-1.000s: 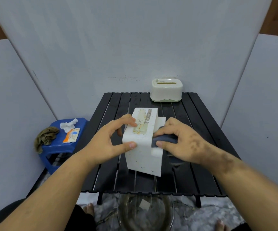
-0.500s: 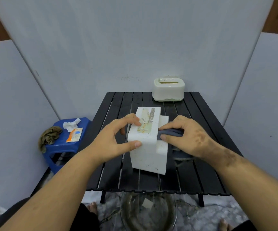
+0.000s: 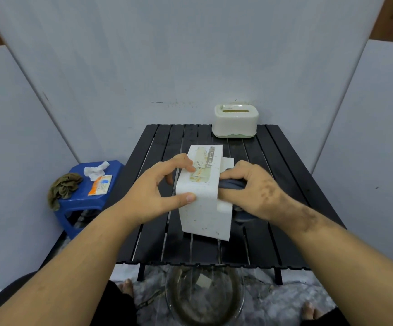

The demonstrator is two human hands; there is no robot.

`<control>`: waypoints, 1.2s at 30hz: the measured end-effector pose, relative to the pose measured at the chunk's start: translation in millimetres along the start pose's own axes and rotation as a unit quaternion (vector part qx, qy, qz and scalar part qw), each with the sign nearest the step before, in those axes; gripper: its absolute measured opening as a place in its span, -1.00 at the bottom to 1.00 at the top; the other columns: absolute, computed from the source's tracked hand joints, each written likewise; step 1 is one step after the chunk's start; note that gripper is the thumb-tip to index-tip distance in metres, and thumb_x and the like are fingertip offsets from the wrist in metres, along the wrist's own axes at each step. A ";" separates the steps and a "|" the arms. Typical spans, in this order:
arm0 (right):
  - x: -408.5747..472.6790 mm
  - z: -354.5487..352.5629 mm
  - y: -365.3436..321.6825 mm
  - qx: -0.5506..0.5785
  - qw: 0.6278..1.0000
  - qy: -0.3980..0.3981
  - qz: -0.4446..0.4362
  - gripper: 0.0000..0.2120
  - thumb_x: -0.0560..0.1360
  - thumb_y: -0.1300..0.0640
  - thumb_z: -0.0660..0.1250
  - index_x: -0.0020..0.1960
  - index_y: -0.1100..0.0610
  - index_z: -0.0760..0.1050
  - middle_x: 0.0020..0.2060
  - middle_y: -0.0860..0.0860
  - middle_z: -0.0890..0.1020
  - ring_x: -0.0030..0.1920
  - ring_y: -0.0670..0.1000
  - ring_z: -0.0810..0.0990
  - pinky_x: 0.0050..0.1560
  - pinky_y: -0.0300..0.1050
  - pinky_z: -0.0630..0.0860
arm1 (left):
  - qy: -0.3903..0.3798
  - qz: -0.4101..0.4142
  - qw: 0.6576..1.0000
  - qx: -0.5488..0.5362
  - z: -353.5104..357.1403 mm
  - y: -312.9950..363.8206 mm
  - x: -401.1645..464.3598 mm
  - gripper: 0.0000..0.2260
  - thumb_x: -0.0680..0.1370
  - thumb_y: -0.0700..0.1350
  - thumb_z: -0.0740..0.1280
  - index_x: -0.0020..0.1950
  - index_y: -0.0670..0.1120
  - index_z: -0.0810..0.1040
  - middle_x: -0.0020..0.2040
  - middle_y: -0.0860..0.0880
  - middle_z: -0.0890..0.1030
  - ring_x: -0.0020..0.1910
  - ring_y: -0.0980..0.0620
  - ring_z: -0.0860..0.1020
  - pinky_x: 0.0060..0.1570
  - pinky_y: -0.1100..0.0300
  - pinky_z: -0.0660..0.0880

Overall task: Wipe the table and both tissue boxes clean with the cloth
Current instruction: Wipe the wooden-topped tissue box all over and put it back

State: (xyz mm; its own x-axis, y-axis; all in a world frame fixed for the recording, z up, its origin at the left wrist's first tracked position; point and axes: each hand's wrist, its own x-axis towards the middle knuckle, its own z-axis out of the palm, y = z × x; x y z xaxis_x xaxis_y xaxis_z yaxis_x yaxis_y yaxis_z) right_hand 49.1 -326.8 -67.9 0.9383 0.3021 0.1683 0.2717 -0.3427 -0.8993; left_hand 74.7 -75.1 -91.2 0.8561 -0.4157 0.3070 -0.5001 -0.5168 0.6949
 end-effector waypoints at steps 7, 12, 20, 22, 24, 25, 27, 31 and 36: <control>3.0 -21.0 4.7 -0.034 0.999 -0.007 0.031 -0.80 0.35 0.06 0.55 -0.04 -0.13 0.68 -0.09 -0.14 0.55 -0.16 -0.19 0.61 -0.26 -0.35 0.55 | -0.005 -0.002 1.000 -0.004 -0.6 -1.5 -0.7 -0.50 0.41 0.19 0.48 0.33 0.20 0.51 0.45 0.25 0.43 0.18 -0.03 0.51 0.17 0.06 0.48; 0.0 0.2 5.8 0.000 1.000 -0.022 0.009 -0.78 0.33 0.09 0.57 -0.13 -0.19 0.66 -0.10 -0.23 0.54 -0.10 -0.14 0.62 -0.29 -0.30 0.58 | -0.003 0.005 1.000 0.003 -2.1 -1.6 -0.2 -0.51 0.40 0.21 0.48 0.31 0.21 0.51 0.44 0.27 0.43 0.05 -0.02 0.49 0.09 0.16 0.43; 2.7 0.1 14.7 -0.078 0.996 0.033 -0.005 -0.79 0.38 -0.02 0.52 -0.01 -0.22 0.64 -0.04 -0.12 0.47 -0.07 -0.18 0.56 -0.08 -0.23 0.57 | -0.003 0.004 1.000 0.004 0.5 0.9 2.3 -0.50 0.40 0.20 0.48 0.32 0.19 0.51 0.43 0.28 0.44 0.04 -0.01 0.48 0.13 0.14 0.45; -1.3 -3.5 10.4 -0.067 0.998 -0.017 0.000 -0.77 0.38 0.01 0.53 0.01 -0.20 0.63 -0.06 -0.17 0.44 -0.08 -0.21 0.55 -0.13 -0.16 0.63 | -0.003 0.002 1.000 0.010 -1.4 0.1 2.2 -0.51 0.40 0.21 0.48 0.31 0.23 0.51 0.42 0.30 0.43 0.06 -0.02 0.49 0.13 0.13 0.46; -2.8 -20.9 8.2 -0.097 0.993 -0.060 0.010 -0.76 0.37 0.03 0.54 0.00 -0.20 0.65 -0.08 -0.19 0.46 -0.07 -0.23 0.55 -0.08 -0.19 0.60 | -0.004 0.005 1.000 0.012 -1.9 -0.6 1.7 -0.51 0.40 0.21 0.47 0.31 0.24 0.50 0.42 0.32 0.42 0.07 -0.03 0.50 0.13 0.14 0.46; -3.2 -29.4 6.7 -0.109 0.992 -0.066 0.015 -0.76 0.37 0.03 0.53 -0.02 -0.22 0.65 -0.08 -0.19 0.48 -0.08 -0.22 0.56 -0.08 -0.20 0.58 | -0.004 0.006 1.000 0.008 -0.9 -0.5 1.8 -0.51 0.40 0.21 0.47 0.31 0.23 0.51 0.43 0.31 0.42 0.05 -0.01 0.49 0.12 0.16 0.45; -2.9 -32.4 1.8 -0.080 0.996 -0.044 0.024 -0.80 0.39 0.06 0.52 -0.08 -0.24 0.66 -0.12 -0.24 0.51 -0.15 -0.20 0.60 -0.19 -0.18 0.61 | -0.005 0.005 1.000 -0.003 1.6 0.0 2.4 -0.51 0.40 0.19 0.47 0.31 0.20 0.52 0.44 0.27 0.42 0.01 0.02 0.48 0.11 0.20 0.41; 1.4 -3.8 -5.0 -0.036 0.999 0.004 -0.023 -0.72 0.40 0.20 0.51 -0.18 -0.21 0.63 -0.30 -0.44 0.55 -0.30 -0.28 0.58 -0.30 -0.19 0.63 | -0.003 0.005 1.000 -0.011 3.7 -0.1 3.0 -0.51 0.39 0.18 0.48 0.31 0.18 0.52 0.42 0.25 0.44 0.00 0.06 0.50 0.07 0.29 0.41; -0.5 -0.2 -4.0 -0.023 0.998 -0.046 -0.026 -0.75 0.44 0.18 0.48 -0.08 -0.19 0.64 -0.21 -0.46 0.55 -0.15 -0.31 0.58 -0.16 -0.29 0.60 | -0.002 -0.003 1.000 0.005 0.3 -3.1 1.1 -0.49 0.40 0.22 0.46 0.34 0.23 0.49 0.39 0.21 0.47 0.02 -0.01 0.50 0.05 0.18 0.41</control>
State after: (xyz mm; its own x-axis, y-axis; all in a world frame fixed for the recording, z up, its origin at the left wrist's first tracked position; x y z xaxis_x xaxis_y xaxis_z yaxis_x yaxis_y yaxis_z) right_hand 47.7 -325.7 -64.3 0.8996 0.3998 0.1757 0.3319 -0.3645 -0.8701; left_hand 77.2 -74.2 -93.1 0.8586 -0.4151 0.3008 -0.4963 -0.5260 0.6906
